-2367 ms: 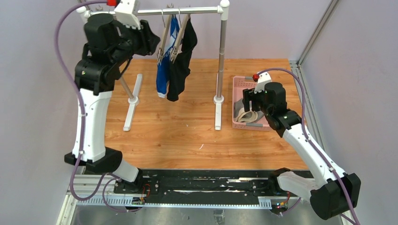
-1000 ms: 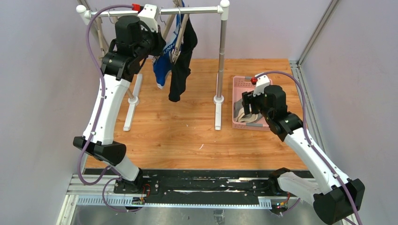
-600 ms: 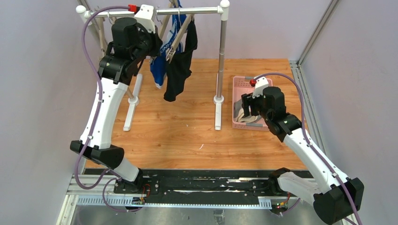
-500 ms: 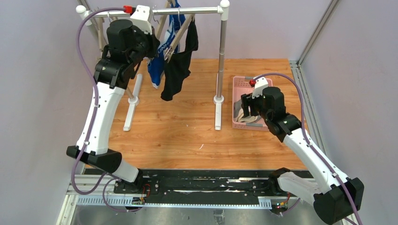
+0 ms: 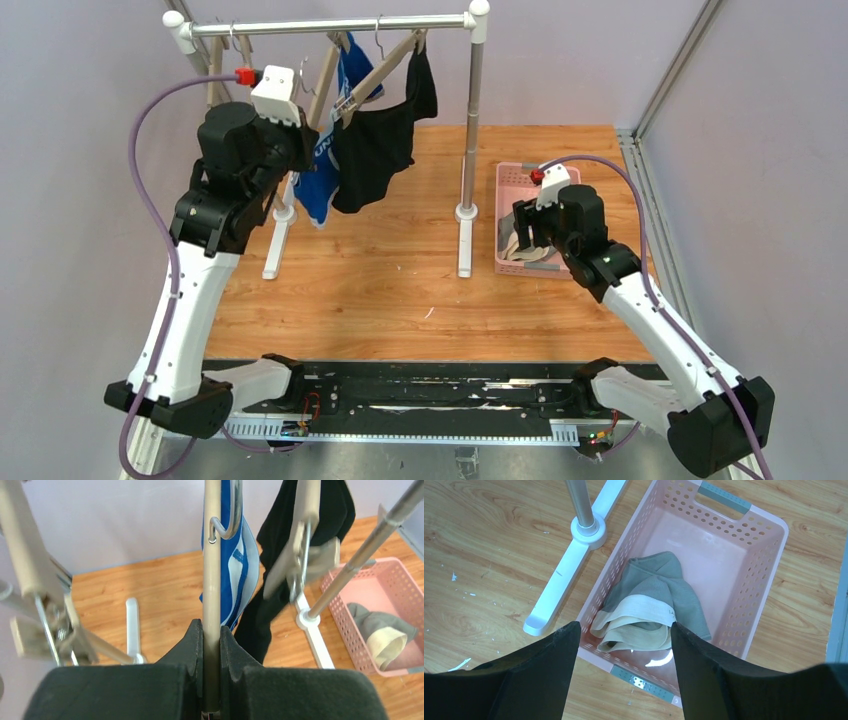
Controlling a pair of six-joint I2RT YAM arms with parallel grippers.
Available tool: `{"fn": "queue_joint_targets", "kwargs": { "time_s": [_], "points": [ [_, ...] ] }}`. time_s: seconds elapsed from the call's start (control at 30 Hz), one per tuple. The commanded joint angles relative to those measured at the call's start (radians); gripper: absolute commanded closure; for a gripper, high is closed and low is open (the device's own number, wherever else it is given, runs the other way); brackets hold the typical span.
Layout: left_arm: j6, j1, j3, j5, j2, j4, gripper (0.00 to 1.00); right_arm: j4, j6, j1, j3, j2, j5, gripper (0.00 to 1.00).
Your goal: Remove the underwear clipped to the hanger
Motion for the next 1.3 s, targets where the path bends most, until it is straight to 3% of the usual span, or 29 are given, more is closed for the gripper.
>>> {"fn": "queue_joint_targets", "kwargs": {
  "time_s": [0.0, 0.2, 0.4, 0.6, 0.77, 1.03, 1.27],
  "points": [
    [0.019, -0.009, -0.079, -0.021, -0.109, 0.048, 1.00, 0.029, -0.005, 0.015, -0.001, 0.014, 0.000, 0.32],
    [0.038, -0.009, -0.115, -0.008, -0.168, 0.005, 1.00, 0.042, 0.011, 0.015, 0.009, 0.034, -0.028, 0.32],
    [0.028, -0.009, -0.129, -0.009, -0.174, -0.161, 1.00, 0.036, 0.009, 0.015, 0.017, 0.031, -0.044, 0.31],
    [-0.002, -0.009, -0.290, 0.013, -0.260, -0.304, 1.00, 0.024, 0.007, 0.016, 0.043, 0.032, -0.073, 0.27],
    [-0.031, -0.010, -0.425, 0.189, -0.332, -0.365, 1.00, 0.026, 0.015, 0.016, 0.068, 0.062, -0.139, 0.27],
    [-0.029, -0.027, -0.512, 0.628, -0.384, -0.376, 1.00, 0.069, 0.041, 0.014, 0.090, 0.086, -0.364, 0.24],
    [0.043, -0.062, -0.550, 0.780, -0.402, -0.375, 1.00, 0.108, 0.052, 0.005, 0.143, 0.095, -0.646, 0.23]
  ]
}}
